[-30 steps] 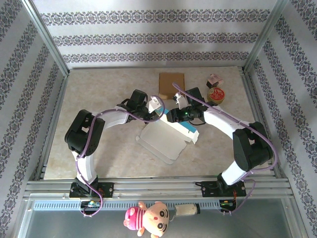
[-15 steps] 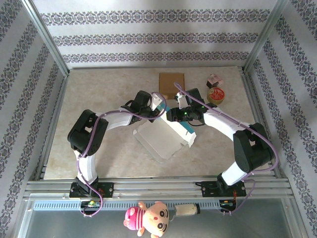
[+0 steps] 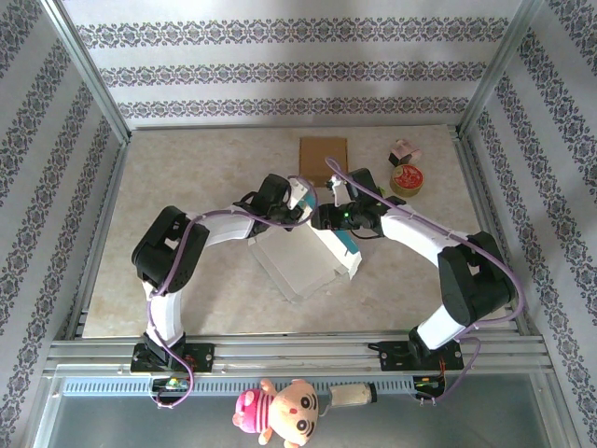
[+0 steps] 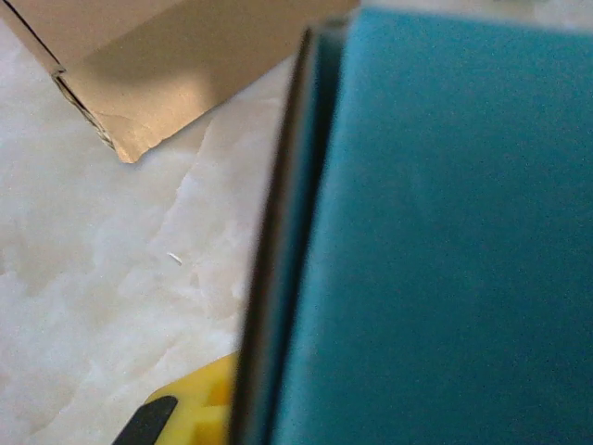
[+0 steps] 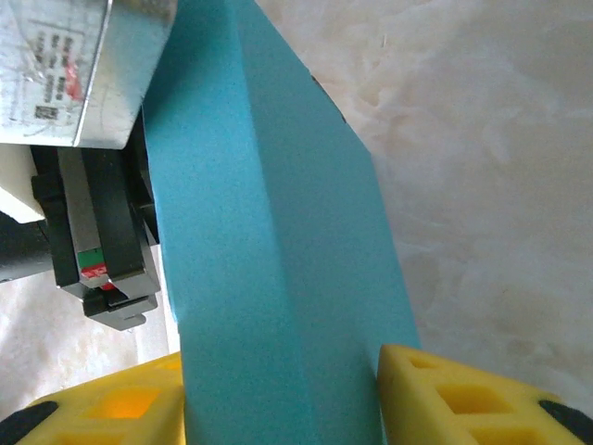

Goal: Fold the paper box

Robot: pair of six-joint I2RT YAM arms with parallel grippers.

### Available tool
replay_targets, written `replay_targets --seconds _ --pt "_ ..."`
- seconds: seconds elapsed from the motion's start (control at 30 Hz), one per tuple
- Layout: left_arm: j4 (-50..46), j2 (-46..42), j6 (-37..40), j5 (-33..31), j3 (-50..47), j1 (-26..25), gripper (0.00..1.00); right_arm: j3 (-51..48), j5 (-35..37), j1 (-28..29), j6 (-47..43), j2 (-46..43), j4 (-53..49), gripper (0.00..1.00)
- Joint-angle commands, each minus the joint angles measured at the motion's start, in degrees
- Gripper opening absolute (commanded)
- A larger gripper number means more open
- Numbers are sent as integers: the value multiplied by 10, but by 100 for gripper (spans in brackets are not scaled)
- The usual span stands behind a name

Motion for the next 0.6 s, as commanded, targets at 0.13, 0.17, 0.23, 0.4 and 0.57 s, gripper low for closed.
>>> replay_targets --seconds 0.13,0.17,0.23,0.4,0.57 --pt "70 7 -36 -121 -50 -11 0 -19 11 11 11 -7 -30 49" --pt "83 2 -40 -123 -59 -11 0 -19 11 11 12 -9 -31 49" --pt "91 -7 -46 -117 -64 -10 20 -15 11 11 10 -14 -35 50" --pt "46 -37 -51 -68 -51 -7 25 -8 14 11 2 -26 -45 50" --pt "28 -64 -53 -17 -55 -3 28 -10 14 11 0 -26 -44 50"
